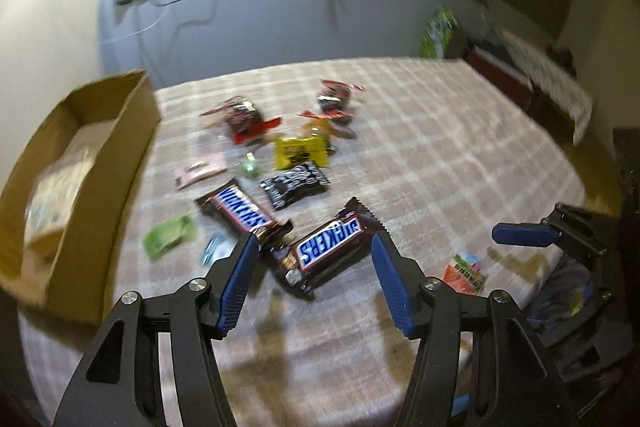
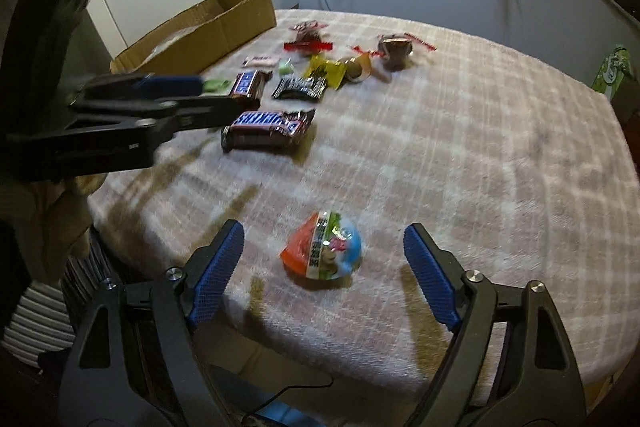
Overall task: Organize snacks
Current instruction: 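Open the left tool and move it back to the Snickers bars, then grasp a Snickers bar with the left tool while the right tool grasps the egg candy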
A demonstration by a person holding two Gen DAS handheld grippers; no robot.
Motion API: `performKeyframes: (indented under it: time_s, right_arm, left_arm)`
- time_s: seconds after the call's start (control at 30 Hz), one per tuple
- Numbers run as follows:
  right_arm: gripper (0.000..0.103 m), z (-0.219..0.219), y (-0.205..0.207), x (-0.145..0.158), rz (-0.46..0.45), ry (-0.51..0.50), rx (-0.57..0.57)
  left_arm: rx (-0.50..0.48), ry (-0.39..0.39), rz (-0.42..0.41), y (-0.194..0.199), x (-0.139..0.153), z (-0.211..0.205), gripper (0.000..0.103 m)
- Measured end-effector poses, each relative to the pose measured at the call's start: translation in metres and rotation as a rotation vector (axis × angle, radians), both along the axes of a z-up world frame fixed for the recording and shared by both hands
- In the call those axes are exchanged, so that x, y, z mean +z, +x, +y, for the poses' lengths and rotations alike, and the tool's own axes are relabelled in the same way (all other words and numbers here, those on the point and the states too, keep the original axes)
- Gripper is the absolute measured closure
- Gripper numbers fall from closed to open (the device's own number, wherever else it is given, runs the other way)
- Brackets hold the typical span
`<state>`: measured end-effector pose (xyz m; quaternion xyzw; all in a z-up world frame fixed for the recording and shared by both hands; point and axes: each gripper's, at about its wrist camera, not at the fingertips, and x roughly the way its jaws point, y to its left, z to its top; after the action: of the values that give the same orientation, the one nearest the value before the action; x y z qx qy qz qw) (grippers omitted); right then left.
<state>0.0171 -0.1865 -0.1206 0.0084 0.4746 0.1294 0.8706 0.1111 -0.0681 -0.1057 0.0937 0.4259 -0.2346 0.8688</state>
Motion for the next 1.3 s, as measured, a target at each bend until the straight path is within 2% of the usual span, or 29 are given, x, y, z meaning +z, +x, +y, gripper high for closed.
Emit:
performKeyframes:
  time_s: [0.07,0.2,0.3,0.5,0.63,0.7,0.77,0.83,0.9,1.13,1.3]
  right_arm:
    - [0.028,0.002,-0.001,-0.004,0.006,-0.001,0.006]
    - [0.029,0.006,-0.001,-0.011,0.017,-0.002,0.011]
    - [0.031,0.007,-0.001,-0.014,0.019,-0.005,0.015]
    - [0.041,0.008,0.0,-0.017,0.011,-0.022,0.019]
    - [0.052,0.007,0.001,-0.018,0.007,-0.041,0.02]
    - [0.055,0.005,0.0,-0.018,0.006,-0.045,0.018]
    - [0.055,0.004,0.001,-0.018,0.007,-0.035,0.017]
    - [0.056,0.004,0.002,-0.018,0.004,-0.038,0.016]
    - [0.056,0.005,0.003,-0.018,0.003,-0.044,0.017]
    - [0.058,0.001,0.005,-0.017,0.0,-0.013,-0.004]
    - [0.059,0.0,0.005,-0.008,-0.021,-0.008,-0.014]
  left_arm:
    - [-0.042,0.041,0.01,0.004,-0.006,-0.01,0.049]
    - [-0.086,0.104,0.033,0.014,-0.016,-0.021,0.05]
    - [-0.109,0.129,0.046,0.02,-0.022,-0.025,0.05]
    - [-0.145,0.167,0.057,0.023,-0.025,-0.031,0.05]
    - [-0.164,0.195,0.085,0.021,-0.035,-0.034,0.049]
    - [-0.147,0.168,0.088,0.021,-0.038,-0.03,0.049]
    - [-0.123,0.135,0.108,0.024,-0.037,-0.026,0.054]
    - [-0.096,0.118,0.107,0.025,-0.036,-0.022,0.072]
    - [-0.073,0.094,0.106,0.025,-0.034,-0.019,0.076]
    - [0.014,-0.001,0.112,0.019,-0.035,-0.008,0.076]
    - [0.067,-0.073,0.101,0.017,-0.025,0.004,0.076]
